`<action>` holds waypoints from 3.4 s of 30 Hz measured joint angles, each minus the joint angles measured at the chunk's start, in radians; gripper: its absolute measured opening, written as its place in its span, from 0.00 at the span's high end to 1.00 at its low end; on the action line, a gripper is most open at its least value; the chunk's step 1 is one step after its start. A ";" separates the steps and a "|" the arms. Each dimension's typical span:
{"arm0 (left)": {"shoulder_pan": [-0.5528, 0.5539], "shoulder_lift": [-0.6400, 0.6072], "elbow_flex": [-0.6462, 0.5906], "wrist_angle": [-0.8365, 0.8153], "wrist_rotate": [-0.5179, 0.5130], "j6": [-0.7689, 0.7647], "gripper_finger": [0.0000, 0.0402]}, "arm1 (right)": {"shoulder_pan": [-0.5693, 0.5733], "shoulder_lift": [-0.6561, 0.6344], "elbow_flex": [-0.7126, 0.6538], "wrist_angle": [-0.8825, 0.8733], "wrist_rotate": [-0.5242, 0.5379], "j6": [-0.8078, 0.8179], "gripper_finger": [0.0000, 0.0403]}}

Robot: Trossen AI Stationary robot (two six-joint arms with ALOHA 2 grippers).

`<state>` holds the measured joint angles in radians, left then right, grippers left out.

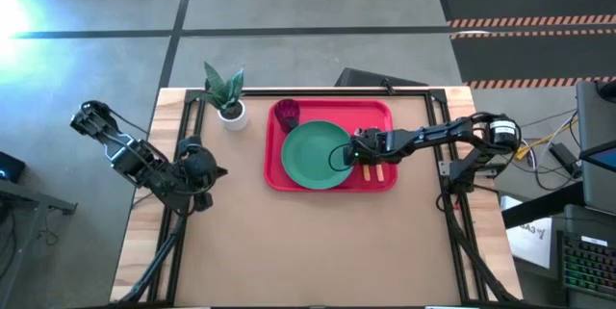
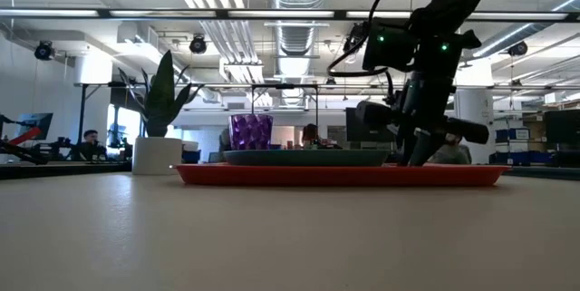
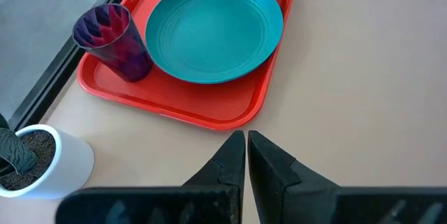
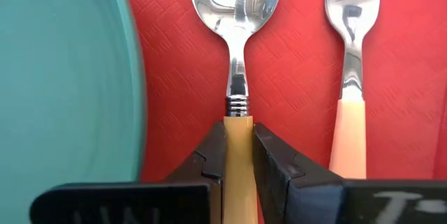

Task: Pick and place plate/cup/fork/spoon on tray
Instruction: Put the light orange spoon on the red tray between the light orange fork and the green plate, then move the red tray to the center of the table

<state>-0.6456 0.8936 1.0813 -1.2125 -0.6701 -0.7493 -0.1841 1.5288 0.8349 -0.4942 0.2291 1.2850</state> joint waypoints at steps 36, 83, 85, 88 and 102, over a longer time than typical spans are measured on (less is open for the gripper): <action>0.000 -0.002 0.000 0.000 0.000 -0.003 1.00 | 0.007 -0.056 -0.007 0.013 0.006 0.008 0.72; 0.003 -0.241 0.133 0.400 -0.001 0.600 1.00 | 0.411 -0.500 0.695 -0.158 -0.436 -1.125 0.85; 0.003 -0.254 0.122 0.400 -0.013 0.600 1.00 | 0.411 -0.496 0.694 -0.176 -0.401 -1.167 0.85; 0.003 -0.254 0.091 0.391 -0.028 0.599 1.00 | 0.411 -0.463 0.692 -0.163 -0.337 -1.301 0.85; 0.003 -0.235 0.081 0.447 -0.042 0.599 1.00 | 0.410 -0.308 0.728 -0.145 0.112 -1.377 0.85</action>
<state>-0.6426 0.6588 1.1622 -0.7660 -0.7124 -0.1505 0.2260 1.2204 1.5632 -0.6387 0.3412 -0.0919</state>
